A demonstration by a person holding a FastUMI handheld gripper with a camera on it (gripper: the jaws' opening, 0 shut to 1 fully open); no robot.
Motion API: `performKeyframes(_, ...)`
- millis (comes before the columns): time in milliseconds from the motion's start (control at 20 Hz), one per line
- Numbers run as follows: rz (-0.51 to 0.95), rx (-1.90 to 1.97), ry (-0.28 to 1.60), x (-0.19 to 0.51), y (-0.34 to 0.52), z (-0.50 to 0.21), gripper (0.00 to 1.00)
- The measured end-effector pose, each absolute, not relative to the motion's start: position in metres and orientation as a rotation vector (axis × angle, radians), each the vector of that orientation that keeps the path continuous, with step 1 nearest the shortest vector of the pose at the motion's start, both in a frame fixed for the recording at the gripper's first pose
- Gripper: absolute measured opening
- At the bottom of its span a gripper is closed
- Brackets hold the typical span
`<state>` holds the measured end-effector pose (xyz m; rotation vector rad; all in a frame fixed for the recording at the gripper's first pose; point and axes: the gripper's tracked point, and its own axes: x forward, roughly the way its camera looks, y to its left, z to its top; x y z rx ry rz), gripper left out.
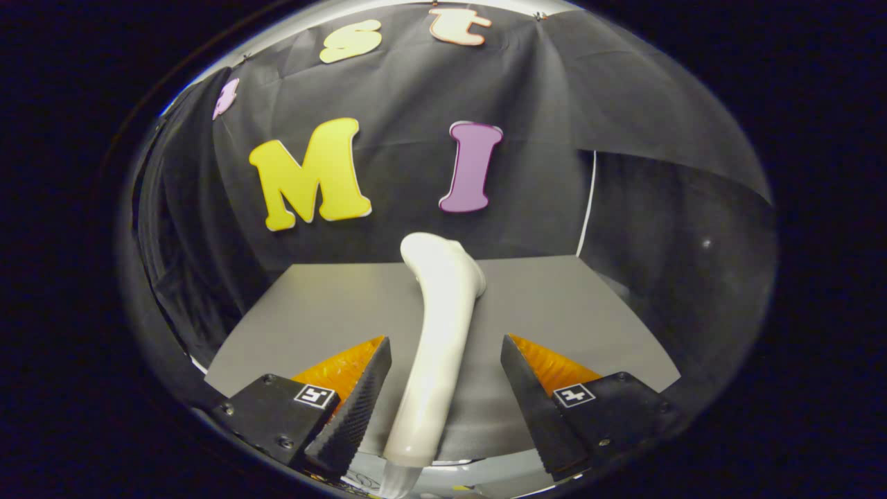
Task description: Iron the clothes twice with a garment steamer, once on the left side and once on the right side.
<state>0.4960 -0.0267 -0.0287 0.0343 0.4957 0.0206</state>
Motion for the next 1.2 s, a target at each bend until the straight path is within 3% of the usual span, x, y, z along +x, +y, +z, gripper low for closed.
performKeyframes(150, 0.056, 0.039, 0.585, 0.501, -0.02, -0.051, 0.95)
performKeyframes(300, 0.051, 0.035, 0.573, 0.504, -0.02, -0.047, 0.82)
performKeyframes(550, 0.086, 0.141, 0.607, 0.508, -0.015, -0.047, 0.74)
performKeyframes(750, 0.111, 0.249, 0.614, 0.509, -0.014, -0.047, 0.47)
performKeyframes(800, 0.127, 0.255, 0.619, 0.508, -0.016, -0.047, 0.44)
performKeyframes(1200, 0.144, 0.203, 0.462, 0.478, 0.012, -0.003, 0.37)
